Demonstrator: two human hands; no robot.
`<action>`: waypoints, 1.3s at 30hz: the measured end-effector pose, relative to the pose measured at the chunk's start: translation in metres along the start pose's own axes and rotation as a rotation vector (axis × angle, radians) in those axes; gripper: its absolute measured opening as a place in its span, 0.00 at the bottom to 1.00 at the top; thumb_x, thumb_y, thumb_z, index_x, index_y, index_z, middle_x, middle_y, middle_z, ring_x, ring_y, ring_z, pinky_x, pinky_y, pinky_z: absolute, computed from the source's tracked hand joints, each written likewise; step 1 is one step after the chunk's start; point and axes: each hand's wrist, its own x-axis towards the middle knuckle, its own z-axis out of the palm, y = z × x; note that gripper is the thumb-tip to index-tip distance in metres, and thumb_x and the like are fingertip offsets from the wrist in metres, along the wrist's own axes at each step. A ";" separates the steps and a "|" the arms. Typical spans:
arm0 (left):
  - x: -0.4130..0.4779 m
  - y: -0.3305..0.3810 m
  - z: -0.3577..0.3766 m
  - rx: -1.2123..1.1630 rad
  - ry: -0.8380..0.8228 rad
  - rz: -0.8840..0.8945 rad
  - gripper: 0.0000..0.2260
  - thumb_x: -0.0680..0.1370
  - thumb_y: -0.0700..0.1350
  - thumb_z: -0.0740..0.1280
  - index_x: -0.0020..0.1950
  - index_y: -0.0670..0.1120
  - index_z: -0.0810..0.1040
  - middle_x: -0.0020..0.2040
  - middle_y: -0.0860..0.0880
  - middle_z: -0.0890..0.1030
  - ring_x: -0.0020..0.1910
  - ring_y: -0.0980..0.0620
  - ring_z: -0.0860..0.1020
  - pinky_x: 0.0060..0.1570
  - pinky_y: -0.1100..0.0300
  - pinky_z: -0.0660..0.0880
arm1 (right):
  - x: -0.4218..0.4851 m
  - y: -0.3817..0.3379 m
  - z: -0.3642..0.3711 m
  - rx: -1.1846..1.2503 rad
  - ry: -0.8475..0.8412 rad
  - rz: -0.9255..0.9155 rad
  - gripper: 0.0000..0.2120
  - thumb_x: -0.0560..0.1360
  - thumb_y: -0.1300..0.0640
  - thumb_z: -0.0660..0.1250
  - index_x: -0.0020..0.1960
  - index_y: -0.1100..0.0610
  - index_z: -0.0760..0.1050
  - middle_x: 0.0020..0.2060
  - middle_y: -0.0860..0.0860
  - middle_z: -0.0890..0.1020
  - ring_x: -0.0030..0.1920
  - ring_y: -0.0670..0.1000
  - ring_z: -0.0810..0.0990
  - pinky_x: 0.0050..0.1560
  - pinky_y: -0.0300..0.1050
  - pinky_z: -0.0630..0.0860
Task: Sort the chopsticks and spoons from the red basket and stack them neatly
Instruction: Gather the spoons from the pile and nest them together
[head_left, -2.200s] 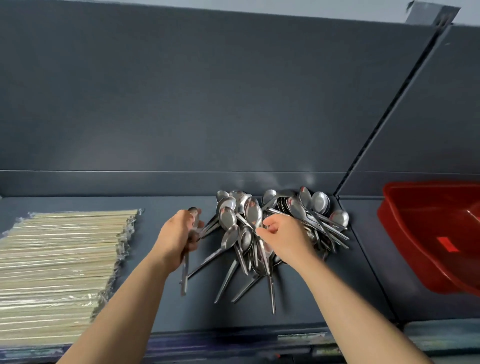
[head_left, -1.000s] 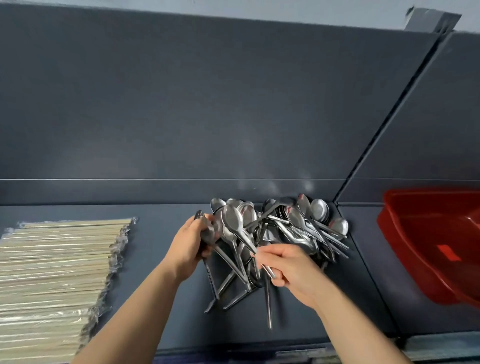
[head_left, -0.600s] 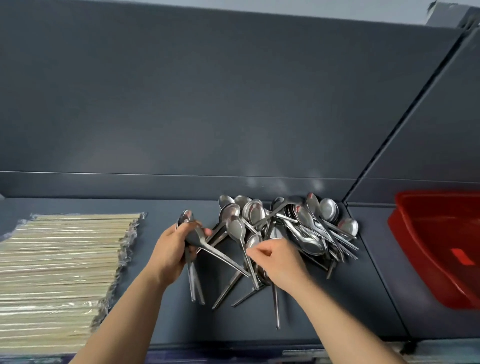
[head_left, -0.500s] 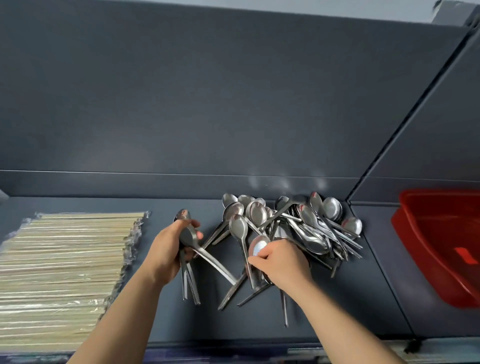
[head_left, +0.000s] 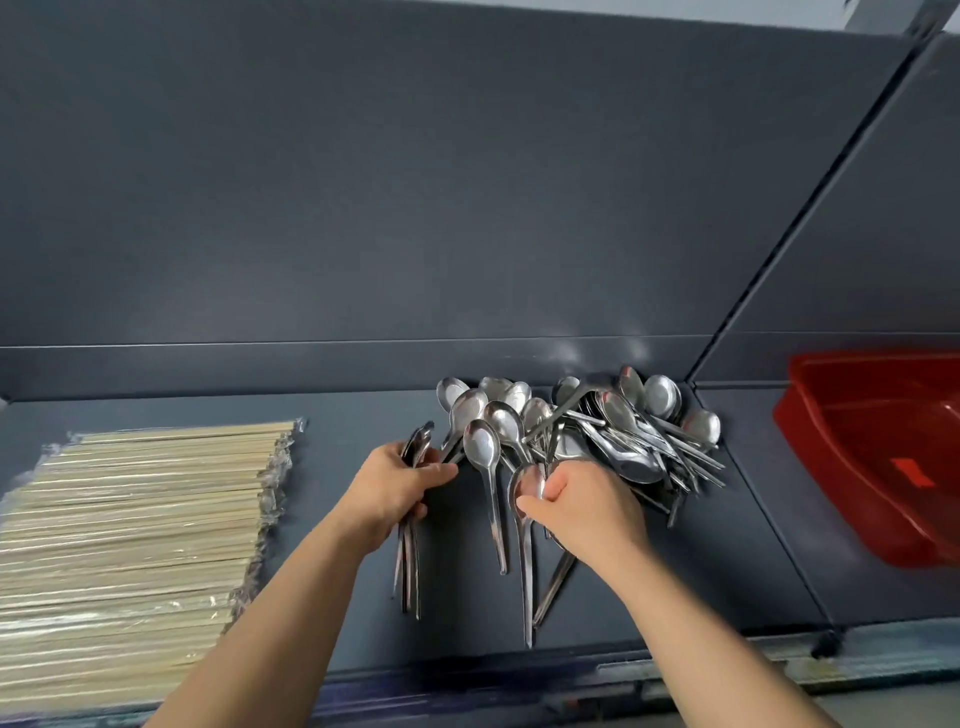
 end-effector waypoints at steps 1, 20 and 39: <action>0.003 0.004 0.005 0.053 0.019 0.030 0.09 0.71 0.41 0.75 0.45 0.42 0.76 0.31 0.47 0.71 0.25 0.52 0.68 0.26 0.59 0.69 | -0.001 0.001 -0.001 0.009 -0.001 0.010 0.14 0.68 0.41 0.71 0.37 0.50 0.73 0.33 0.46 0.77 0.35 0.49 0.76 0.33 0.42 0.68; 0.031 0.038 0.019 0.197 -0.002 0.127 0.03 0.72 0.37 0.73 0.41 0.42 0.79 0.28 0.49 0.73 0.23 0.54 0.69 0.27 0.62 0.68 | 0.023 0.007 0.000 0.527 -0.145 0.070 0.17 0.71 0.50 0.70 0.31 0.58 0.69 0.26 0.51 0.64 0.28 0.51 0.61 0.32 0.44 0.58; -0.009 0.030 0.042 -0.373 -0.230 0.062 0.06 0.78 0.34 0.61 0.42 0.39 0.74 0.34 0.42 0.77 0.28 0.52 0.73 0.23 0.65 0.66 | 0.018 -0.016 -0.022 0.973 -0.358 0.037 0.07 0.76 0.58 0.68 0.45 0.62 0.82 0.34 0.50 0.82 0.32 0.46 0.79 0.34 0.39 0.76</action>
